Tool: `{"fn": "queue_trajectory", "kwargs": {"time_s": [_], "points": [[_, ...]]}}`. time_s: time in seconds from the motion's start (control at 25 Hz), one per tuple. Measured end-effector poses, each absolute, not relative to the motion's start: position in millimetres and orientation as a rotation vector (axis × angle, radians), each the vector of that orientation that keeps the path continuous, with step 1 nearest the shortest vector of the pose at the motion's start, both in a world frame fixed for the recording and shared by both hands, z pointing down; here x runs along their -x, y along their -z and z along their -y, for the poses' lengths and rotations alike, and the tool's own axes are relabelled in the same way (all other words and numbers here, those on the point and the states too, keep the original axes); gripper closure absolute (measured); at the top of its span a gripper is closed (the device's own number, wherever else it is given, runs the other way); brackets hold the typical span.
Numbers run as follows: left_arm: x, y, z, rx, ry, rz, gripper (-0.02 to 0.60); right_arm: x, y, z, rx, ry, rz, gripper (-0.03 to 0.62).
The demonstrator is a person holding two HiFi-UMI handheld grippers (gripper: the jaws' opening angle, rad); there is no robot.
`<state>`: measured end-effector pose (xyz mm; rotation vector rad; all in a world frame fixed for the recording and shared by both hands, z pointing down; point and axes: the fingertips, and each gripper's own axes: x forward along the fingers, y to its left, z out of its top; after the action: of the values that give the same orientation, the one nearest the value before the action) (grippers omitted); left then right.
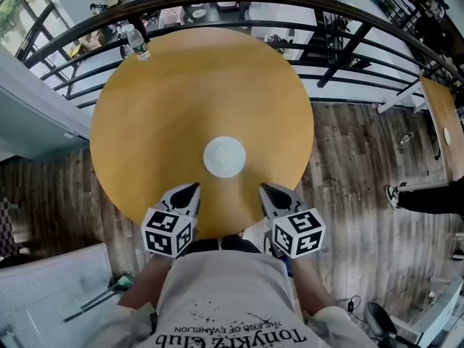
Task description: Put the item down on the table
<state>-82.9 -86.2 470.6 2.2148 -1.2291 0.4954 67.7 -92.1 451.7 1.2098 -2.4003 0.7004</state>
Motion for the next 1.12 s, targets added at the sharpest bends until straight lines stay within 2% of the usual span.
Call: {"fn": "queue_trajectory", "kwargs": {"time_s": [0.4, 1.12], "points": [[82, -463, 71, -2.266, -0.588, 1.227, 0.558, -45, -445, 85, -1.115, -0.676, 2.43, 0.568], [100, -461, 81, -2.255, -0.587, 1.293, 0.558, -53, -450, 85, -1.164, -0.623, 2.411, 0.568]]}}
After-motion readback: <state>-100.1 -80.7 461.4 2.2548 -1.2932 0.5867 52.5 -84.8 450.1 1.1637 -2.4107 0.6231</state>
